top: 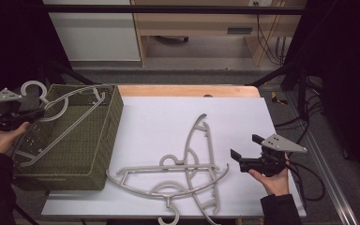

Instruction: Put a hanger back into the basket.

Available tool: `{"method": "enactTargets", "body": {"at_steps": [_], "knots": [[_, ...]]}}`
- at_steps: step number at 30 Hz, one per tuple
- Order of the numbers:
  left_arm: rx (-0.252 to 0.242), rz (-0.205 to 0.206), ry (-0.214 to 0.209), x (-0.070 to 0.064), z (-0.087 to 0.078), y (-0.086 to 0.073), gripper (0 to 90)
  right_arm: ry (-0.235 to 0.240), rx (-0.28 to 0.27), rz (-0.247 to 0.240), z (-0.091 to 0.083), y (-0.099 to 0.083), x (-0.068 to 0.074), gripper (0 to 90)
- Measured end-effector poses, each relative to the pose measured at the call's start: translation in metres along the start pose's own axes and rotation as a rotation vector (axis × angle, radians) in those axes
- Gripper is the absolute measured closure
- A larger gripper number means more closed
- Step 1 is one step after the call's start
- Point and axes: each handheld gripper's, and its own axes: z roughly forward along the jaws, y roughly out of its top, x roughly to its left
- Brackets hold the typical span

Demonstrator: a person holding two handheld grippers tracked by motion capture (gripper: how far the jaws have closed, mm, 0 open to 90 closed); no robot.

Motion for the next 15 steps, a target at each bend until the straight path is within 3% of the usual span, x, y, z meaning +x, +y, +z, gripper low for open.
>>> {"method": "enactTargets", "body": {"at_steps": [15], "knots": [[0.049,-0.011,-0.017,-0.011,0.028,-0.019,82.8,0.002,0.000,0.000,0.001,0.000,0.001,4.5]]}}
